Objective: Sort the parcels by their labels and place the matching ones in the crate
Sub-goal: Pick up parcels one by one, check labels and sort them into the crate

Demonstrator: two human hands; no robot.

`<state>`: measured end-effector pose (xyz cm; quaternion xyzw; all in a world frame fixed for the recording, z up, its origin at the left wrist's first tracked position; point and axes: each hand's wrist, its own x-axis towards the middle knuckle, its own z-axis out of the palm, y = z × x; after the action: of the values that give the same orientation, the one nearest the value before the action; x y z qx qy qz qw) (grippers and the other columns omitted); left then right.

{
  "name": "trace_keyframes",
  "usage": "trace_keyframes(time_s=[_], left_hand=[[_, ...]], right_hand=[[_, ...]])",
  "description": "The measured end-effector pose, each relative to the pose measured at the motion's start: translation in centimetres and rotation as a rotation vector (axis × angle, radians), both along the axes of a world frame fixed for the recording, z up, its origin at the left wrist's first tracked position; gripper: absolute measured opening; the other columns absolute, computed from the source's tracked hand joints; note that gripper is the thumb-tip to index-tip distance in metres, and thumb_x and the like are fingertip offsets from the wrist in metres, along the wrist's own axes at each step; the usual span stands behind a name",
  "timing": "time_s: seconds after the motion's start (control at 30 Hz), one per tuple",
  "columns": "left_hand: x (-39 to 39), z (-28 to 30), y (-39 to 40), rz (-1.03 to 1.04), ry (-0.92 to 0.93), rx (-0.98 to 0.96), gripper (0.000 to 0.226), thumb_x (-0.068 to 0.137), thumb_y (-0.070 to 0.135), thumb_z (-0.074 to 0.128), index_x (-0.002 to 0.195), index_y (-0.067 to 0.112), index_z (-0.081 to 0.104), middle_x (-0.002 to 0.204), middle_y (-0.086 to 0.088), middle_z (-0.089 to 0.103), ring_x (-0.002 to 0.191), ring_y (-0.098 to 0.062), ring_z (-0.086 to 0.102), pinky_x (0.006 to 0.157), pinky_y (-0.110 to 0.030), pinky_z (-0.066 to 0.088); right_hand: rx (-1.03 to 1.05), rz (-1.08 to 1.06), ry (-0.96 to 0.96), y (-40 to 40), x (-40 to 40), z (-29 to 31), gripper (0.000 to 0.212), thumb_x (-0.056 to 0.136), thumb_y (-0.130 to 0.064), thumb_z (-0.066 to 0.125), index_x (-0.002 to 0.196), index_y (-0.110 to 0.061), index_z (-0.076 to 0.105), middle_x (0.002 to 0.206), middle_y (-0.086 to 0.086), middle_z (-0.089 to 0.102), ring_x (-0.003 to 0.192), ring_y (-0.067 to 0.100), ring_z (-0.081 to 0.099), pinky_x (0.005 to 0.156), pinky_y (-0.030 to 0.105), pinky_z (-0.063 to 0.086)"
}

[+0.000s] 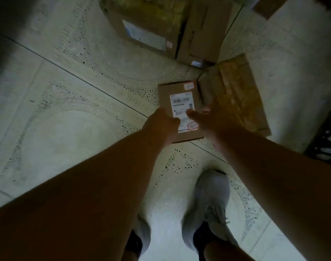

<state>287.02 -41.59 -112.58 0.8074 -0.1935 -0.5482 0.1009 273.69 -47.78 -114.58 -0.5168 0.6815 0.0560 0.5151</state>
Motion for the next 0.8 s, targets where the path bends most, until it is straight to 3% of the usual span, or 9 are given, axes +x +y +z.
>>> trace_keyframes(time_s=[0.1,0.2,0.3,0.37,0.43,0.53,0.6,0.67,0.8], left_hand=[[-0.2,-4.8,-0.6,0.023,0.004,-0.015,0.048,0.095,0.026,0.057,0.140,0.023,0.042,0.130,-0.006,0.063,0.098,-0.025,0.068,0.068,-0.033,0.060],[0.1,-7.8,-0.8,0.142,0.090,0.013,0.049,0.094,0.023,0.058,0.139,0.023,0.040,0.129,-0.007,0.064,0.104,-0.028,0.067,0.062,-0.029,0.056],[1.4,-6.8,-1.0,0.379,0.108,0.061,0.056,0.087,0.034,0.060,0.137,0.014,0.044,0.123,-0.012,0.064,0.100,-0.029,0.066,0.073,-0.038,0.058],[2.7,-3.6,-1.2,0.389,-0.011,-0.023,0.041,0.090,0.037,0.053,0.120,0.011,0.059,0.107,-0.011,0.068,0.090,-0.027,0.069,0.075,-0.042,0.060],[3.9,1.8,-1.3,0.396,-0.141,-0.133,0.022,0.098,0.036,0.047,0.100,0.017,0.058,0.089,-0.001,0.065,0.073,-0.017,0.066,0.057,-0.030,0.058],[6.1,13.5,-1.6,0.436,-0.164,-0.227,0.023,0.099,0.045,0.047,0.115,0.029,0.046,0.084,0.010,0.057,0.068,-0.007,0.058,0.039,-0.014,0.043],[7.5,22.6,-1.9,0.446,-0.160,-0.277,0.032,0.097,0.055,0.046,0.116,0.030,0.047,0.086,0.010,0.060,0.072,-0.006,0.060,0.046,-0.015,0.044],[9.0,32.8,-1.6,0.495,-0.192,-0.380,0.035,0.095,0.060,0.047,0.113,0.031,0.052,0.088,0.011,0.064,0.076,-0.005,0.064,0.054,-0.017,0.046],[10.8,53.2,-1.0,0.487,-0.218,-0.555,0.032,0.096,0.060,0.045,0.111,0.032,0.048,0.093,0.010,0.065,0.084,-0.007,0.066,0.066,-0.023,0.054]], right_hand=[[0.054,0.081,0.088,0.4,1.5,-4.6,0.042,0.094,-0.035,0.064,0.129,-0.014,0.053,0.127,0.009,0.065,0.100,0.022,0.069,0.073,0.029,0.059],[0.086,0.043,0.102,0.7,2.1,-7.7,0.042,0.091,-0.039,0.067,0.124,-0.014,0.056,0.115,0.006,0.068,0.095,0.023,0.070,0.078,0.040,0.062],[0.088,-0.121,0.083,0.5,2.5,-7.8,0.045,0.084,-0.038,0.075,0.114,-0.010,0.056,0.104,0.005,0.067,0.088,0.025,0.070,0.074,0.043,0.063],[0.028,-0.208,0.018,0.5,3.4,-5.0,0.045,0.082,-0.037,0.078,0.110,-0.012,0.054,0.107,0.006,0.067,0.086,0.027,0.072,0.068,0.042,0.063],[-0.047,-0.303,-0.067,0.4,5.1,0.4,0.043,0.084,-0.039,0.076,0.107,-0.016,0.049,0.102,0.000,0.066,0.082,0.023,0.072,0.064,0.042,0.063],[-0.141,-0.311,-0.172,-0.2,8.2,12.9,0.043,0.090,-0.047,0.067,0.114,-0.020,0.045,0.093,-0.009,0.063,0.077,0.010,0.070,0.061,0.031,0.062],[-0.252,-0.202,-0.237,-0.9,9.5,22.8,0.035,0.092,-0.051,0.062,0.109,-0.027,0.045,0.082,-0.018,0.057,0.070,-0.008,0.065,0.054,0.011,0.051],[-0.302,-0.131,-0.332,-1.2,10.8,33.0,0.022,0.093,-0.052,0.059,0.098,-0.035,0.046,0.077,-0.021,0.057,0.060,-0.021,0.058,0.046,0.003,0.043],[-0.412,-0.107,-0.424,-1.0,13.5,53.8,0.037,0.092,-0.055,0.058,0.114,-0.025,0.051,0.095,-0.010,0.069,0.078,0.002,0.071,0.062,0.025,0.061]])
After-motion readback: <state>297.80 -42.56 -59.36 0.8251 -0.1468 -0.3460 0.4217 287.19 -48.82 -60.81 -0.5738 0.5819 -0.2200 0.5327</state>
